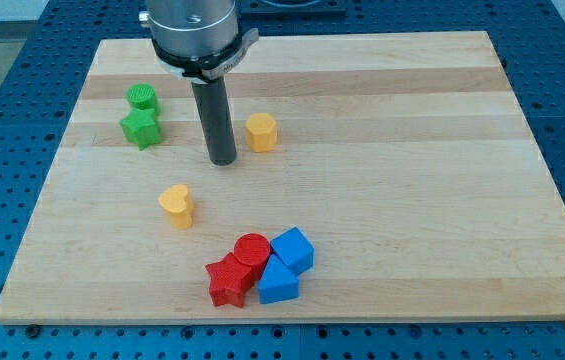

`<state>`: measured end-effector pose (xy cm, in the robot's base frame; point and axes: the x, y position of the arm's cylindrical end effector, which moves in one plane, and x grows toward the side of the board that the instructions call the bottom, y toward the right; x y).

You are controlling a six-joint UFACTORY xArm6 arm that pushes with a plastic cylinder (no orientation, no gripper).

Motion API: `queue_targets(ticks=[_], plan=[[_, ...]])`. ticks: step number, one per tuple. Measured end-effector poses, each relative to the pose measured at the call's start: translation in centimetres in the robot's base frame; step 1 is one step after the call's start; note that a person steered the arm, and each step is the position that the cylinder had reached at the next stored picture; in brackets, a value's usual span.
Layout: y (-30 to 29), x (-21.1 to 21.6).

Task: Move yellow hexagon at center right

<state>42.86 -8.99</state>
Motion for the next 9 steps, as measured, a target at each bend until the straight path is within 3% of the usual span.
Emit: queue_targets(ticks=[2, 3, 4, 5, 7, 9], plan=[[0.5, -0.1], [5.3, -0.5], [5.8, -0.5], [5.7, -0.5], [-0.3, 0.7], [-0.2, -3.2]])
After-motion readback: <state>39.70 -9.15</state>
